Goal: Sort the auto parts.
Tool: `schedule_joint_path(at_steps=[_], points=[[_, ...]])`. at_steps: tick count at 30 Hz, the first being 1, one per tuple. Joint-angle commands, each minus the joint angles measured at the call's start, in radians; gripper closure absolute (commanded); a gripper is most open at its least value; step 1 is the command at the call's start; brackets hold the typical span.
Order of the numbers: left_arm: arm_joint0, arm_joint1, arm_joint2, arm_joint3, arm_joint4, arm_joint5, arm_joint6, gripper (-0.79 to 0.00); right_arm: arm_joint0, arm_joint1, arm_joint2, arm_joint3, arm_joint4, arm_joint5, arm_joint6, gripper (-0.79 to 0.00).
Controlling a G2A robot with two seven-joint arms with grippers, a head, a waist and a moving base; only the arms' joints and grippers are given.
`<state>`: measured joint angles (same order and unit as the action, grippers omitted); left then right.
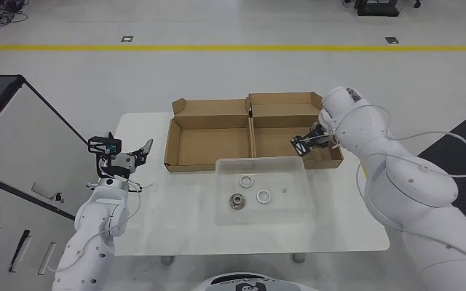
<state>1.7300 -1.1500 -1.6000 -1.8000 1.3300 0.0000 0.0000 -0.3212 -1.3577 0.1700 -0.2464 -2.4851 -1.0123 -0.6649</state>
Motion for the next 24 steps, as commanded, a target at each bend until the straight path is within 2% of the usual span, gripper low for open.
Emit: schedule_joint_path(at_steps=[1, 5, 13, 19, 22, 24], points=[[0.0, 0.0, 0.0, 0.0, 0.0, 0.0, 0.0, -0.785, 0.001, -0.007, 0.0, 0.012, -0.007, 0.0, -0.007, 0.0], [0.0, 0.0, 0.0, 0.0, 0.0, 0.0, 0.0, -0.785, 0.004, -0.018, 0.0, 0.035, -0.011, 0.0, -0.014, 0.0], [0.0, 0.0, 0.0, 0.0, 0.0, 0.0, 0.0, -0.785, 0.007, -0.033, 0.0, 0.071, 0.009, 0.0, -0.013, -0.132], [0.0, 0.0, 0.0, 0.0, 0.0, 0.0, 0.0, -0.785, 0.013, -0.039, 0.0, 0.089, 0.029, 0.0, -0.007, -0.191], [0.0, 0.0, 0.0, 0.0, 0.0, 0.0, 0.0, -0.785, 0.022, -0.039, 0.0, 0.091, 0.036, 0.0, -0.007, -0.299], [0.0, 0.0, 0.0, 0.0, 0.0, 0.0, 0.0, -0.785, 0.029, -0.039, 0.0, 0.091, 0.038, 0.0, -0.01, -0.332]])
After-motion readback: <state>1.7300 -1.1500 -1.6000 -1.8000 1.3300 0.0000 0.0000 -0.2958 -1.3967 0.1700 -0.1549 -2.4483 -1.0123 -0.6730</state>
